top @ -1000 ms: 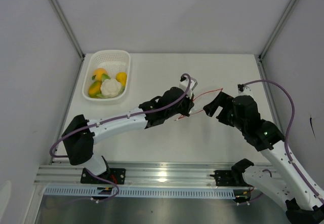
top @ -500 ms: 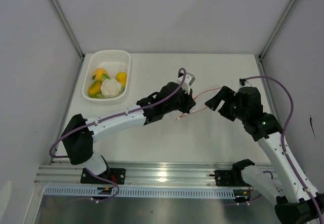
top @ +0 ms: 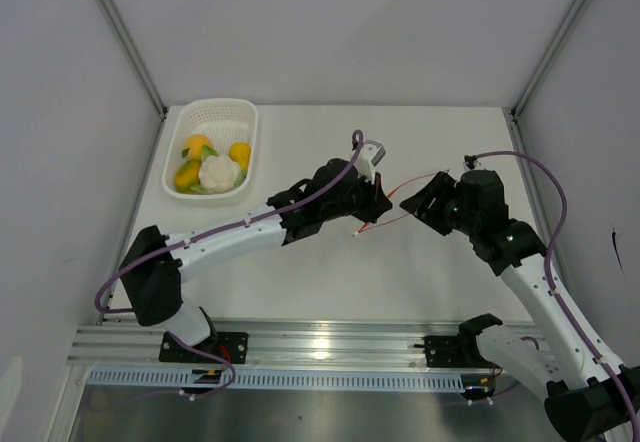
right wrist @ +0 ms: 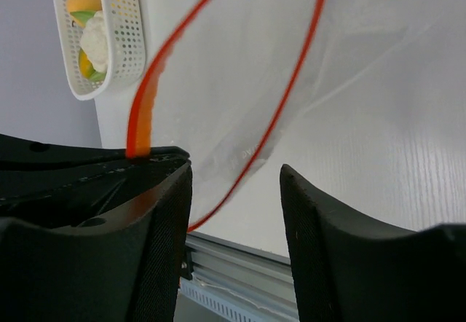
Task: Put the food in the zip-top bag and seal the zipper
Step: Open the zipper of the food storage bag at the center of the board.
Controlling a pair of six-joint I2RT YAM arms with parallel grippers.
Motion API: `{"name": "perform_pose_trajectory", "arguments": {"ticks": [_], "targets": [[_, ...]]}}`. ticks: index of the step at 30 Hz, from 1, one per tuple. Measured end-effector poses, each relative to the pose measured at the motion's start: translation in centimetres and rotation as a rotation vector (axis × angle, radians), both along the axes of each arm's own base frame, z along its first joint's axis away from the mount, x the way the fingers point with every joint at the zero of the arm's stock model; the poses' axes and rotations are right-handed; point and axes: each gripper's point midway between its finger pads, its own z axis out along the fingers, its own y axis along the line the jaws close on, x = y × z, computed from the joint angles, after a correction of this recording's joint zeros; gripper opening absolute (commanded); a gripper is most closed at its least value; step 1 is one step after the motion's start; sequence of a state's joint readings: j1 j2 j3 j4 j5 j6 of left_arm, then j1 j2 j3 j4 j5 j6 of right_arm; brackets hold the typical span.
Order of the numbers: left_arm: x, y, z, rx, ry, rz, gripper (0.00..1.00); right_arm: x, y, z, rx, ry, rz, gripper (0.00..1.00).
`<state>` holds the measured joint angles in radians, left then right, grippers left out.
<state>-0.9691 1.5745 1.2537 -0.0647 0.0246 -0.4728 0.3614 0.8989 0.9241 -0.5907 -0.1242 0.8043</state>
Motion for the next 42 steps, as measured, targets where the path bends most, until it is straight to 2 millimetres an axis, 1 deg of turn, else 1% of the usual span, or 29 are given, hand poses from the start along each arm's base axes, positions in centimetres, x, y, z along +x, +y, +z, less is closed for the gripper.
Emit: {"name": "perform_pose_trajectory", "arguments": {"ticks": [2,3,5,6,7,10,13,16,18,21,24,25,28,31,33,36,37,42], "targets": [[0.0,-0.2,0.6,-0.015,-0.002,-0.009,0.01,-0.1,0.0,-0.3,-0.007,0.005,-0.004,0.47],[0.1,-0.2,0.9,-0.023,-0.004,-0.01,0.01,-0.2,0.0,-0.5,-0.01,0.007,-0.005,0.33],[0.0,-0.2,1.6,-0.044,-0.005,-0.018,0.01,0.0,-0.2,-0.5,-0.021,0.003,-0.016,0.18],[-0.1,-0.2,2.0,-0.058,-0.003,-0.02,0.01,0.1,-0.3,-0.6,-0.028,0.001,-0.023,0.05],[-0.1,-0.3,2.4,-0.074,-0.005,-0.027,0.01,0.1,-0.5,-0.6,-0.035,-0.001,-0.027,0.0],[-0.2,-0.5,3.4,-0.113,-0.005,-0.041,0.01,0.5,-1.2,-0.6,-0.079,0.002,-0.053,0.0],[-0.2,-0.6,3.7,-0.138,0.008,-0.047,0.01,1.0,-2.0,0.6,-0.129,-0.029,-0.073,0.0],[0.1,-0.3,3.0,-0.152,0.034,-0.04,0.01,1.5,-2.7,2.1,-0.187,-0.056,-0.077,0.0],[0.5,0.1,2.2,-0.155,0.066,-0.026,0.01,2.2,-2.9,3.2,-0.238,-0.064,-0.065,0.0],[1.1,0.4,1.4,-0.157,0.099,-0.011,0.01,3.5,-2.9,4.0,-0.309,-0.052,-0.037,0.0],[1.5,0.0,0.5,-0.16,0.116,-0.018,0.08,5.1,-2.7,3.5,-0.392,-0.013,0.008,0.0],[1.6,-0.1,0.1,-0.158,0.123,-0.026,0.16,5.5,-2.6,3.0,-0.422,0.005,0.026,0.0],[1.7,-0.7,-1.2,-0.153,0.15,-0.05,0.27,6.3,-2.4,1.2,-0.499,0.063,0.081,0.0],[2.0,-1.0,-2.6,-0.147,0.179,-0.072,0.3,6.6,-2.2,-0.4,-0.547,0.107,0.126,0.0],[2.4,-1.0,-3.0,-0.15,0.186,-0.079,0.33,6.8,-1.9,-1.2,-0.568,0.127,0.151,0.0],[3.1,-0.9,-3.5,-0.152,0.189,-0.079,0.49,7.4,-1.2,-1.9,-0.594,0.141,0.184,0.0],[3.4,-0.8,-3.6,-0.152,0.19,-0.072,0.56,7.7,-0.8,-2.1,-0.602,0.144,0.193,0.0],[4.6,-0.1,-3.6,-0.148,0.162,-0.041,0.69,9.0,0.4,-2.7,-0.625,0.145,0.232,0.0]]}}
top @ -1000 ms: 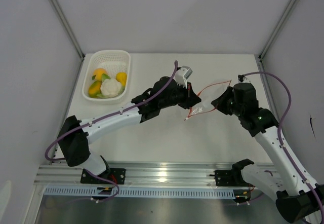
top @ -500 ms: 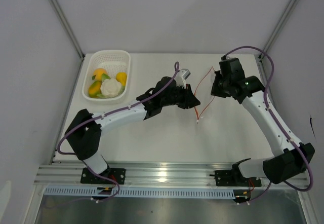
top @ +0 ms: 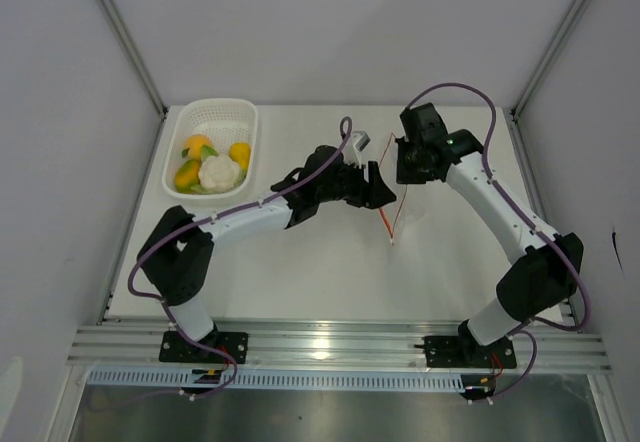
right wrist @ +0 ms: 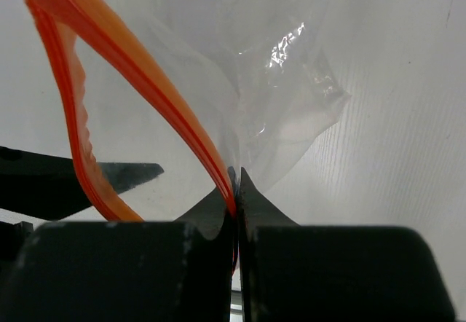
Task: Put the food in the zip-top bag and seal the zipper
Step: Open the zipper of the food storage bag at the center of the board.
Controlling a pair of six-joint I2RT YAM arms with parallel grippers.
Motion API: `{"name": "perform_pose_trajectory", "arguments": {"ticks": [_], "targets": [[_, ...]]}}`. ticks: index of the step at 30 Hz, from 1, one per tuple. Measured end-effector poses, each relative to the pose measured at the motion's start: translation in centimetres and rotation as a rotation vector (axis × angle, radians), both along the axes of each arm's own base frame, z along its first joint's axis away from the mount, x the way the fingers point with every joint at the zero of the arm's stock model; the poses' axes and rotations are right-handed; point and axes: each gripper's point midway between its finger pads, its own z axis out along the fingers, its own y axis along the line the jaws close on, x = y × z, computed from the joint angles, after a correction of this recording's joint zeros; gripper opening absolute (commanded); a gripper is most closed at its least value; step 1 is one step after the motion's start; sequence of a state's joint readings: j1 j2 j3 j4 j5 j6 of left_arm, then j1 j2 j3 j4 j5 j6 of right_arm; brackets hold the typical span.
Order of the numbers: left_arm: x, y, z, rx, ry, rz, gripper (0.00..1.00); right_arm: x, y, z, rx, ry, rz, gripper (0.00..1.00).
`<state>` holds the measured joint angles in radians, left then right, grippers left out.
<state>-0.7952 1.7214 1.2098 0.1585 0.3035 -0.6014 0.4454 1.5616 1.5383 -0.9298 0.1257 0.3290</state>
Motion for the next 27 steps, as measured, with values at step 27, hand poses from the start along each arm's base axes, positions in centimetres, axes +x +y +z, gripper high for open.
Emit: {"name": "perform_pose_trajectory", "arguments": {"ticks": [27], "targets": [[3.0,7.3,-1.5,0.187,-0.153,0.234,0.99,1.8,4.6,-1.5,0.028,0.034,0.096,0.0]]}}
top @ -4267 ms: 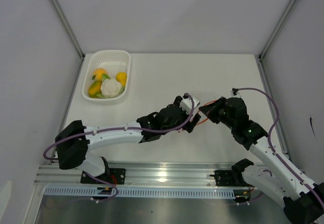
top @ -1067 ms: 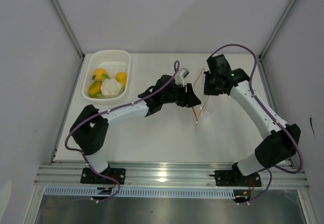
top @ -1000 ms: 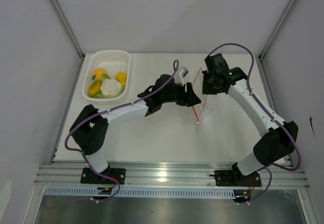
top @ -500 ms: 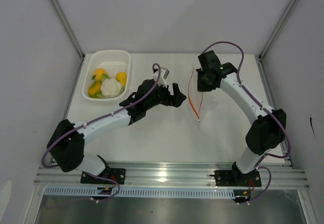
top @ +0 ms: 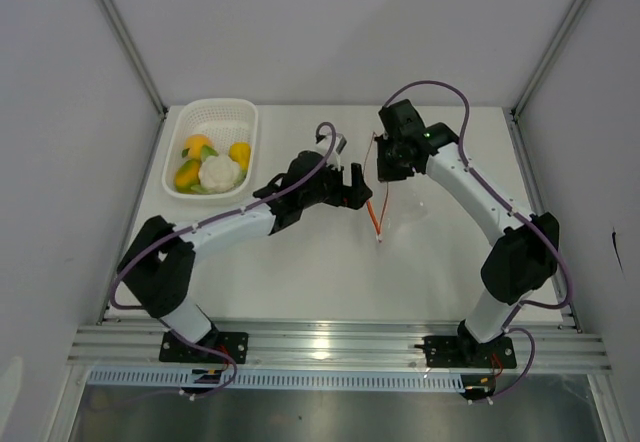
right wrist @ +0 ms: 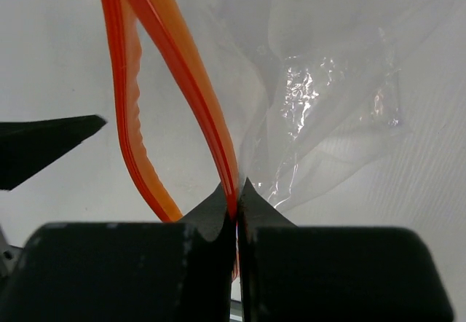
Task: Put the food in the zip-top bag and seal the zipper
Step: Open the zipper of the food storage bag at the center of the board.
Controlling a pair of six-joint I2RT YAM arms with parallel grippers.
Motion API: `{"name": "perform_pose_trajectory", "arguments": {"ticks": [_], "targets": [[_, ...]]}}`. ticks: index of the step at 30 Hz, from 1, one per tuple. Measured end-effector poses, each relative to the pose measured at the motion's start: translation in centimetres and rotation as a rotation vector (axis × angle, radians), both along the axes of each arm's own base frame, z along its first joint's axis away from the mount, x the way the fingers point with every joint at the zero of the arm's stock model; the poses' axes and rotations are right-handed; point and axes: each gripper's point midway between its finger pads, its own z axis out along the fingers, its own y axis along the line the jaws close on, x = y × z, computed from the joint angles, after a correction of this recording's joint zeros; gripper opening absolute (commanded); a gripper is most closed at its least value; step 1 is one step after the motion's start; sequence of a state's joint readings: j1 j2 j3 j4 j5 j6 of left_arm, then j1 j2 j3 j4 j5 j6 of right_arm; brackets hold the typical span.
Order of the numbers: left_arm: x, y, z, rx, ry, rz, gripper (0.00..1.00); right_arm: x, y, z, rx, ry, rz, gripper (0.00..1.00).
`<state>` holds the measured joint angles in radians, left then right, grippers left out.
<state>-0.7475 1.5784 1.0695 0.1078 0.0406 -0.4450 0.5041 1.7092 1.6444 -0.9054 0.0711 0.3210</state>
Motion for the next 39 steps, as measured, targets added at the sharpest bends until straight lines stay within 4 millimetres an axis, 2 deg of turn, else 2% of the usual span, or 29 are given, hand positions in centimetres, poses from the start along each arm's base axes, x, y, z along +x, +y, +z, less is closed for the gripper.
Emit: {"name": "perform_pose_trajectory", "arguments": {"ticks": [4,6,7,8,10,11,14,20,25,28,29,30,35,39], "targets": [[0.6,-1.5,-1.8,0.004,0.053,-0.023,0.97,-0.3,0.3,-0.1,-0.001,0.006,0.007,0.0],[0.9,-2.3,-1.8,-0.009,0.071,-0.032,0.7,-0.5,0.4,-0.1,0.0,0.008,0.007,0.0],[1.1,-2.7,-1.7,-0.02,0.077,-0.036,0.4,-0.5,0.4,0.0,0.0,0.009,0.007,0.01],[1.3,-3.1,-1.5,-0.033,0.084,-0.039,0.26,-0.5,0.5,0.0,0.001,0.009,0.006,0.12],[1.4,-3.5,-1.1,-0.051,0.092,-0.049,0.03,-0.7,0.3,0.1,0.004,0.006,-0.007,0.26],[1.4,-3.6,-0.9,-0.062,0.101,-0.05,0.01,-0.8,0.2,0.1,0.003,0.006,-0.012,0.34],[1.3,-3.9,-0.5,-0.085,0.117,-0.049,0.01,-1.6,-0.4,0.1,0.003,0.001,-0.022,0.44],[0.9,-4.3,-0.3,-0.137,0.176,-0.035,0.0,-3.5,-1.3,-0.2,0.004,0.006,-0.036,0.44],[0.8,-4.4,-0.1,-0.173,0.219,-0.014,0.01,-4.3,-0.9,-0.7,0.012,0.012,-0.035,0.41],[0.7,-4.5,0.0,-0.191,0.239,-0.002,0.01,-4.8,-0.3,-0.9,0.022,0.01,-0.03,0.28],[0.7,-4.6,0.0,-0.197,0.245,0.002,0.01,-4.9,-0.3,-0.9,0.022,0.008,-0.034,0.05],[0.7,-4.6,0.0,-0.2,0.249,0.004,0.01,-5.0,-0.3,-1.0,0.016,0.005,-0.03,0.0],[0.7,-4.5,-0.1,-0.204,0.256,0.009,0.01,-4.6,-0.9,-0.8,-0.006,-0.019,-0.065,0.0],[0.4,-3.8,-1.6,-0.181,0.275,0.018,0.01,-4.0,-1.8,-0.1,-0.044,-0.049,-0.087,0.0]]}}
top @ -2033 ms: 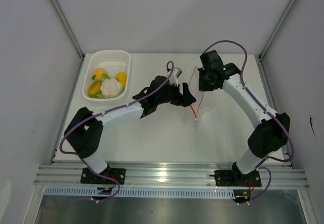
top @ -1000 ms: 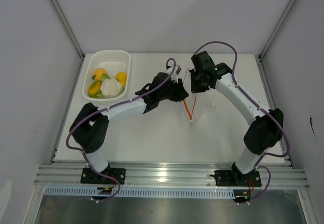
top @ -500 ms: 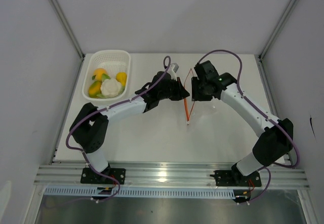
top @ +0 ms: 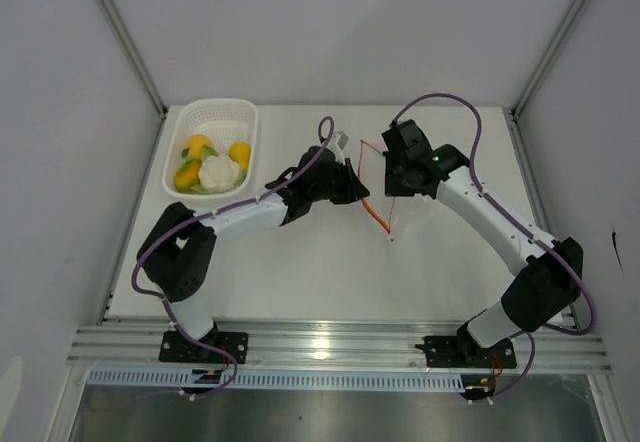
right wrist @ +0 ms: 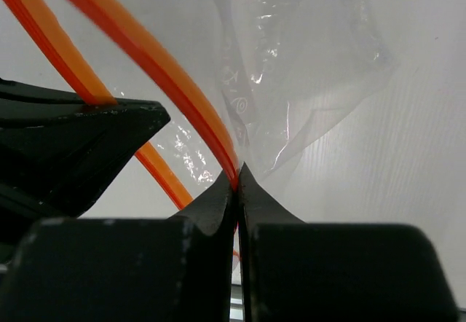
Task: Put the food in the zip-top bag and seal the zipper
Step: Open the zipper of the food storage bag at the center of the board.
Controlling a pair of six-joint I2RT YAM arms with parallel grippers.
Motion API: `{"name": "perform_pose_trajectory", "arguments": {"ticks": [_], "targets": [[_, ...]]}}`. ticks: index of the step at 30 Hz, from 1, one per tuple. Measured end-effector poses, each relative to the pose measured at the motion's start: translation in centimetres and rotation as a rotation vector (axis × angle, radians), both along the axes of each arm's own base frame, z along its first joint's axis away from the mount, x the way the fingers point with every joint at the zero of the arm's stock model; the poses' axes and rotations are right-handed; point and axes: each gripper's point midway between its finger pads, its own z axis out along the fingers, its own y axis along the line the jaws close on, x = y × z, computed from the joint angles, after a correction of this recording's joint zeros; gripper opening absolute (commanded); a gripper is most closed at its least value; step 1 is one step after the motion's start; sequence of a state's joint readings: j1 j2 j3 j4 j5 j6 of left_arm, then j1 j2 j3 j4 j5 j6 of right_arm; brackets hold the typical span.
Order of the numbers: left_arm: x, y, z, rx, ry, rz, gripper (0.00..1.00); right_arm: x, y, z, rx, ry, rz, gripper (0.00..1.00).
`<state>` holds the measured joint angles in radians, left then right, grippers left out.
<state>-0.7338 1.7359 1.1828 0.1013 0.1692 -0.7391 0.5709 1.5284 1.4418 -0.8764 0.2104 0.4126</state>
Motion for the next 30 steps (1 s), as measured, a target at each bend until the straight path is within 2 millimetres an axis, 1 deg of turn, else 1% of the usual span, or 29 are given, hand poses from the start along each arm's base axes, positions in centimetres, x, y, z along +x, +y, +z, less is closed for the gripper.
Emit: {"name": "perform_pose_trajectory", "arguments": {"ticks": [5,8,10,11,12,14,15,17,19,20,22,23,26,30], "targets": [[0.2,1.1,-2.5,0.058,0.024,0.009,0.0,1.3,-1.2,1.8,-0.041,-0.063,-0.027,0.0],[0.2,1.5,-4.9,0.112,0.053,0.003,0.01,1.8,-1.7,2.6,-0.068,-0.095,-0.039,0.0],[0.1,1.8,-6.2,0.142,0.074,-0.001,0.0,2.0,-2.1,2.9,-0.089,-0.108,-0.048,0.0],[0.1,1.9,-6.7,0.155,0.081,-0.004,0.02,2.0,-2.3,2.8,-0.098,-0.109,-0.049,0.0],[0.0,2.0,-7.1,0.165,0.086,-0.006,0.12,2.0,-2.4,2.8,-0.105,-0.108,-0.049,0.0],[-0.1,2.2,-7.3,0.179,0.081,-0.015,0.28,1.9,-2.5,2.8,-0.112,-0.105,-0.046,0.0],[0.0,2.2,-7.2,0.18,0.072,-0.019,0.39,1.9,-2.5,2.7,-0.113,-0.104,-0.044,0.0],[0.1,2.1,-7.1,0.182,0.052,-0.031,0.51,1.9,-2.5,2.7,-0.112,-0.103,-0.042,0.0],[0.1,2.2,-6.8,0.177,0.029,-0.039,0.59,1.9,-2.3,2.6,-0.109,-0.102,-0.04,0.0],[0.1,2.3,-6.6,0.175,0.015,-0.042,0.69,2.0,-2.2,2.5,-0.107,-0.099,-0.037,0.0],[-0.2,2.6,-6.1,0.172,-0.014,-0.052,0.82,2.1,-1.9,2.2,-0.102,-0.092,-0.031,0.0],[-0.3,2.8,-5.6,0.169,-0.032,-0.056,0.99,2.2,-1.8,1.9,-0.103,-0.087,-0.028,0.0],[-0.6,3.3,-3.4,0.143,-0.1,-0.052,0.99,2.5,-1.4,0.9,-0.109,-0.067,-0.022,0.0],[-1.3,5.0,0.9,0.077,-0.232,-0.005,0.99,2.9,-0.9,-0.5,-0.119,-0.04,-0.015,0.0]]}}
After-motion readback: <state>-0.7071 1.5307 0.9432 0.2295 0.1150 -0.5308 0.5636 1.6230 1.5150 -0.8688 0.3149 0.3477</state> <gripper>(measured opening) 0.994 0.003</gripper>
